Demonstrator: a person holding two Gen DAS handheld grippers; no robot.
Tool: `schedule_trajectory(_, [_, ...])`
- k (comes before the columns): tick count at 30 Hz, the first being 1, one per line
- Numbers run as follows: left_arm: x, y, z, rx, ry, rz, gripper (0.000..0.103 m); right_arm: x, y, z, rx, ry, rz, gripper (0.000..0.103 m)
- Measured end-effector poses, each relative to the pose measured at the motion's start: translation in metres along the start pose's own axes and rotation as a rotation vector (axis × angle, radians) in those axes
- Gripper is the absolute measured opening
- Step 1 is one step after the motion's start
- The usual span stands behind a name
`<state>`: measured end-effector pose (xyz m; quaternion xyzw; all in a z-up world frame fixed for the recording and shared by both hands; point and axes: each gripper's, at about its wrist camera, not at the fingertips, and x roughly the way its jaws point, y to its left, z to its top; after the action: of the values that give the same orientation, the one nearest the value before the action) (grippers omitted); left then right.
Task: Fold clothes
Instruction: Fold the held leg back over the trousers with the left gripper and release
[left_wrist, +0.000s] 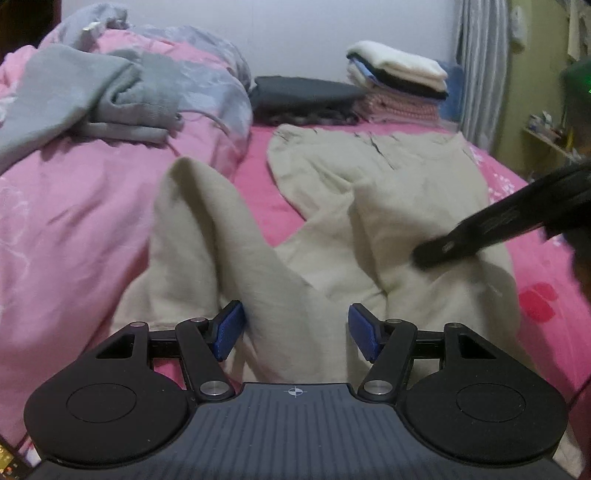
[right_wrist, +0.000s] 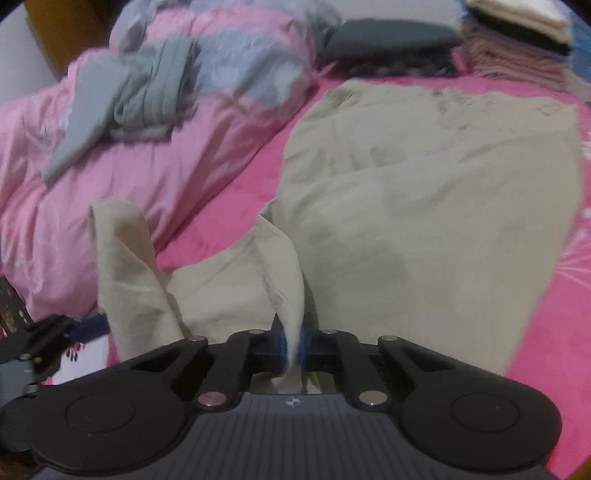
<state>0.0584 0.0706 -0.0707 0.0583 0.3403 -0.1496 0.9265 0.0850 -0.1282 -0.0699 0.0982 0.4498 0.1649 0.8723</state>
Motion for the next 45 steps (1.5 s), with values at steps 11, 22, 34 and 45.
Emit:
schedule_trajectory(11, [0.013, 0.001, -0.004, -0.021, 0.073, -0.010, 0.062, -0.137, -0.068, -0.035, 0.258, -0.159, -0.048, 0.005])
schedule_trajectory(22, [0.015, 0.000, -0.007, -0.038, 0.108, -0.006, 0.062, -0.212, -0.114, -0.094, 0.498, -0.215, -0.139, 0.005])
schedule_trajectory(34, [0.014, 0.004, -0.012, -0.045, 0.124, -0.009, 0.063, -0.221, -0.135, -0.140, 0.712, -0.217, -0.196, 0.005])
schedule_trajectory(45, [0.012, 0.005, -0.013, -0.057, 0.131, -0.013, 0.065, -0.217, -0.148, -0.149, 0.853, -0.219, -0.167, 0.009])
